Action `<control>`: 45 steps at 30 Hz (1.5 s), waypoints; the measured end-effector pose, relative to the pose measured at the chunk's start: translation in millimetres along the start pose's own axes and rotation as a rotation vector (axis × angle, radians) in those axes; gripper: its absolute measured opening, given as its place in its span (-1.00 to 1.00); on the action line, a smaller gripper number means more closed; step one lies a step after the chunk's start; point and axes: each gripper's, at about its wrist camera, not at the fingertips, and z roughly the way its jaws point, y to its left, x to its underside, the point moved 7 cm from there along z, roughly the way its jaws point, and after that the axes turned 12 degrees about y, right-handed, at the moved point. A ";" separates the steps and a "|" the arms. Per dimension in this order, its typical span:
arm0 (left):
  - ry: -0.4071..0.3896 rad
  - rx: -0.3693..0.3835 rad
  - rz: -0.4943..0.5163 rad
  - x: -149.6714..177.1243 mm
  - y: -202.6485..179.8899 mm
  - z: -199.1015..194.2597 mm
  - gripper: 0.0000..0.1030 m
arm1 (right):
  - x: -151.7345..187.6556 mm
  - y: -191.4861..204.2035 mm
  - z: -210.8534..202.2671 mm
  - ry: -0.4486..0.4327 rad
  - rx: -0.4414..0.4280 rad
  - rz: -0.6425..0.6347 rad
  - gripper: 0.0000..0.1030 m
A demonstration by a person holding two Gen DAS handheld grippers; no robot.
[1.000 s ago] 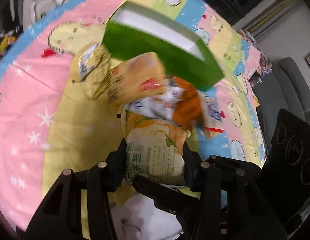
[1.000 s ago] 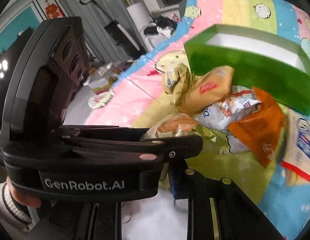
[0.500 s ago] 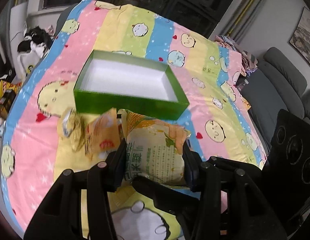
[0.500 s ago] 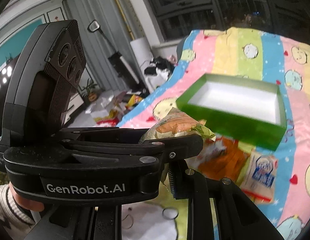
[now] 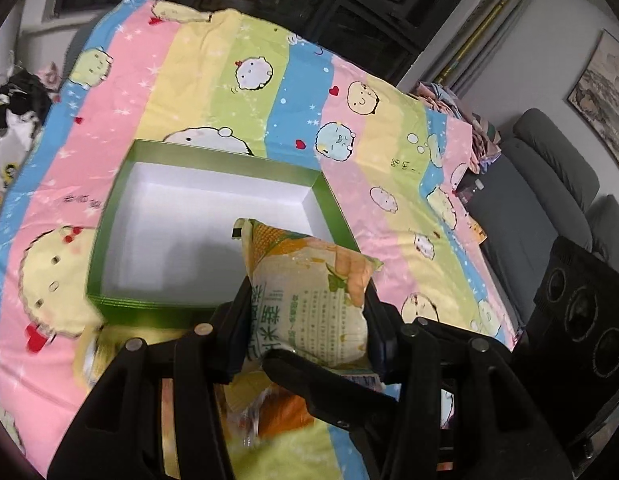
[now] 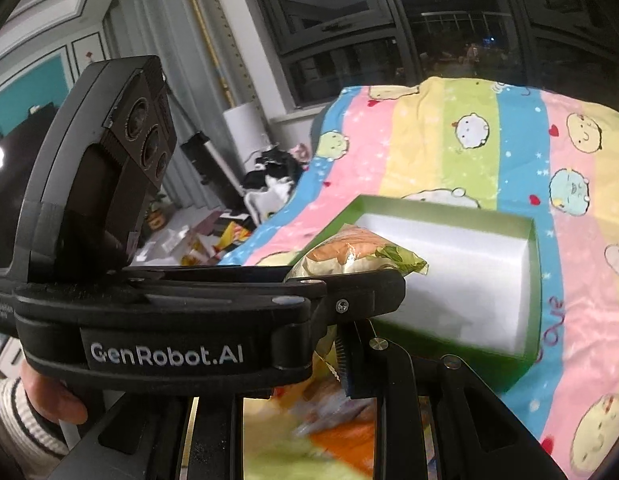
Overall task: Organize snacks
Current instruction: 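Carry the rice-cracker bag into the green box and open the left tool, then move the left tool to the white-and-blue biscuit pack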
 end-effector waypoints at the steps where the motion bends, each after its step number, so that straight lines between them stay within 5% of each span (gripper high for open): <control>1: 0.008 0.006 -0.007 -5.5 3.1 4.7 -0.06 | -3.7 -5.9 4.6 0.005 0.003 0.002 -0.52; 9: 0.062 0.030 -0.111 -42.6 37.2 43.7 -0.02 | -27.0 -44.2 45.2 0.048 0.001 0.051 -0.51; 12: 0.074 -0.022 -0.133 -49.7 46.6 53.9 0.33 | -30.2 -52.1 55.9 0.062 0.041 0.055 -0.46; 14: 0.076 -0.050 -0.148 -52.5 53.2 56.4 0.69 | -30.0 -56.2 58.2 0.066 0.082 0.055 -0.13; 16: 0.066 -0.057 -0.164 -53.1 58.4 51.2 0.70 | -27.1 -61.8 54.4 0.060 0.099 0.070 0.10; 22: 0.020 -0.100 -0.173 -41.3 68.7 21.7 0.98 | -6.8 -77.5 27.7 0.044 0.083 0.132 0.12; 35: 0.005 -0.144 -0.177 26.7 58.2 -22.1 0.99 | 67.9 -101.9 -42.7 0.057 0.179 0.240 0.32; 45: 0.074 0.028 -0.110 83.3 2.8 -4.8 0.99 | 124.9 -103.0 -59.2 0.118 0.213 0.280 0.32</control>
